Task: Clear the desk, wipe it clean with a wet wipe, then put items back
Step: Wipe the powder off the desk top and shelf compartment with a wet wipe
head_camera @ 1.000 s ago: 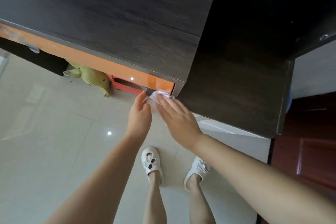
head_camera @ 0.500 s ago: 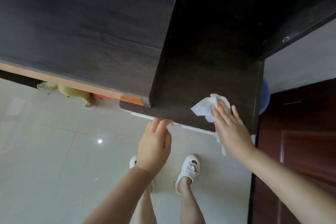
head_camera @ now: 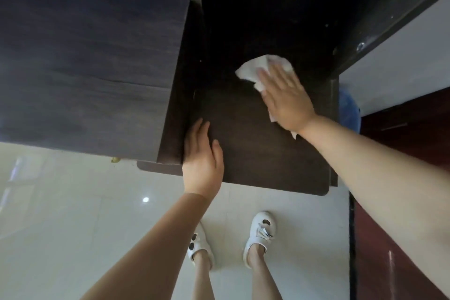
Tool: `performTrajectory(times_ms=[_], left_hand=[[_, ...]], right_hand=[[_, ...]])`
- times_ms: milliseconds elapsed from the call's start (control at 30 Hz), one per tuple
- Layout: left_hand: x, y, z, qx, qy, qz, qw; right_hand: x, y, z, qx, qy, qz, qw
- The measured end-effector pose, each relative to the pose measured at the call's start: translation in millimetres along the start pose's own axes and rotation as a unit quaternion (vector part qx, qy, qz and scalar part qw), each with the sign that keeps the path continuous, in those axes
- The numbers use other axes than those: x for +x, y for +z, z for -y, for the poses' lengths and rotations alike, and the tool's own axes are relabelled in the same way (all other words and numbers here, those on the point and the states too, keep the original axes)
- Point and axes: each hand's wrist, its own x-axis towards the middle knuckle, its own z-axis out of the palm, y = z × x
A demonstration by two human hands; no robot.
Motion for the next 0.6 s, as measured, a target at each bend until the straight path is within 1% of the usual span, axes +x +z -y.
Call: performTrajectory(times_ms=[33, 67, 100, 133, 200, 233, 300, 333, 367, 400, 433, 467, 500, 533, 567, 600], left_hand=[[4, 2, 1, 0.019, 0.007, 0.007, 1.0], [7, 4, 2, 0.04, 0.019, 0.013, 0.999], [10, 5, 3, 0.06, 0.03, 0.018, 0.998], [11, 7, 5, 0.076, 0.037, 0.02, 0.996], [12, 10, 6, 0.088, 0.038, 0.016, 0.995], [12, 10, 6, 0.09, 0.037, 0.013, 0.995], [10, 12, 6, 0.095, 0.047, 0.0, 0.994], [10, 11, 5, 0.094, 0.05, -0.004, 0.994], [10, 12, 5, 0.092, 0.048, -0.007, 0.995], [10, 13, 4, 0.091, 0.044, -0.011, 0.995], [11, 14, 4, 0.093, 0.04, -0.017, 0.995], [11, 14, 4, 0.094, 0.038, -0.022, 0.995], [11, 14, 3, 0.094, 0.04, -0.023, 0.994], [10, 15, 2, 0.096, 0.041, -0.022, 0.994], [10, 15, 3, 0.097, 0.042, -0.023, 0.994], [10, 15, 4, 0.094, 0.045, -0.024, 0.994]], right_hand=[[0, -2, -10, 0.011, 0.089, -0.016, 0.996], [-1, 0, -4, 0.014, 0.154, -0.03, 0.987], [-7, 4, 9, -0.005, 0.168, -0.047, 0.985], [-17, 10, 28, -0.023, 0.124, -0.057, 0.99], [-45, 20, 64, -0.022, -0.057, -0.033, 0.998], [-62, 24, 75, -0.016, -0.141, -0.011, 0.99], [-65, 16, 68, -0.011, -0.258, 0.054, 0.965], [-51, 10, 54, -0.02, -0.301, 0.082, 0.95], [-31, 6, 38, -0.036, -0.328, 0.091, 0.94], [-6, 0, 23, -0.044, -0.314, 0.095, 0.944], [19, -4, 9, -0.032, -0.259, 0.078, 0.962], [39, -8, -1, -0.015, -0.172, 0.057, 0.983], [54, -11, -6, 0.005, -0.073, 0.03, 0.997], [61, -10, -1, 0.016, 0.007, 0.011, 1.0], [60, -6, 12, 0.019, 0.041, -0.002, 0.999], [51, 3, 28, 0.012, 0.016, -0.016, 1.0]])
